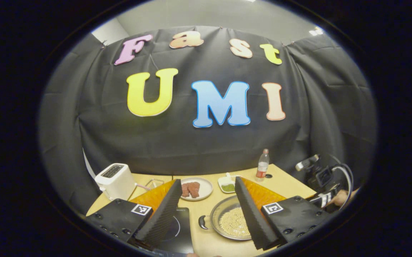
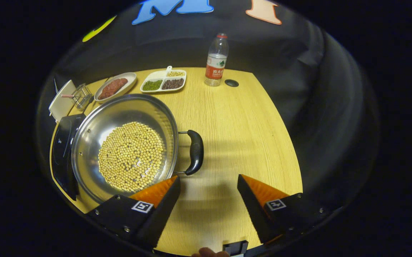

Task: First push the handle of the pot to place it horizontally, then grasp the pot with both hands and set it on the induction cooktop.

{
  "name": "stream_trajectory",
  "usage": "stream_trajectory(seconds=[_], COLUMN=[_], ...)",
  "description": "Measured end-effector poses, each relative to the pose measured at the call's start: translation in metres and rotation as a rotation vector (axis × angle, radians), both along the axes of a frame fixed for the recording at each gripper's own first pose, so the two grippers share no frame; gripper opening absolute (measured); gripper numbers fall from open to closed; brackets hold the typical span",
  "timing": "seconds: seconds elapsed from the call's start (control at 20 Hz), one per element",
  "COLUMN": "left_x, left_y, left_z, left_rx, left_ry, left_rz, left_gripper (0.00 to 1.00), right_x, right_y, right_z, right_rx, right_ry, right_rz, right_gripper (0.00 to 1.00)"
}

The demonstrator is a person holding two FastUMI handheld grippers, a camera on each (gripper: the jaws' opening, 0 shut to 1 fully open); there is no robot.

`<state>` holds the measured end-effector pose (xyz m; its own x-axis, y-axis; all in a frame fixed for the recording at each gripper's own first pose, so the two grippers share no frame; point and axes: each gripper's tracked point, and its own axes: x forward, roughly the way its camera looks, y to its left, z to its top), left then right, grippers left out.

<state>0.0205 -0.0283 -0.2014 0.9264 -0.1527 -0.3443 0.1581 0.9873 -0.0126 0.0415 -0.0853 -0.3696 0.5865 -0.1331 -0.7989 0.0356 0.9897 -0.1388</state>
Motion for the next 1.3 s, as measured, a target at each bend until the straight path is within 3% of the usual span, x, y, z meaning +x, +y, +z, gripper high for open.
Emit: stream_trajectory(seconds=[0.15,0.3,0.45,0.55,1.0,1.3], left_x=[-0.003,-0.002,0.007,0.014,0.038,0.043], left_y=[-0.010,-0.017,-0.016,-0.013,-0.001,-0.010], left_z=[-0.042,-0.090,-0.134,-0.167,-0.275,-0.297], left_rx=[-0.011,-0.023,0.012,0.035,0.113,0.114], left_ry=[0.086,0.184,0.261,0.299,0.453,0.484], left_rz=[-0.032,-0.052,-0.049,-0.041,0.002,-0.010], left_gripper=[1.00,0.98,0.98,0.98,0.99,0.95], right_x=[0.007,0.014,0.024,0.031,0.054,0.068], right_y=[0.008,0.015,0.020,0.018,0.010,0.018], right_z=[0.023,0.035,0.036,0.029,-0.014,-0.036], right_rx=[0.063,0.102,0.104,0.088,0.048,0.077], right_ry=[-0.106,-0.185,-0.236,-0.260,-0.239,-0.201], right_rz=[-0.006,0.008,0.023,0.041,0.052,0.055], right_gripper=[0.99,0.99,0.95,0.99,0.95,0.99])
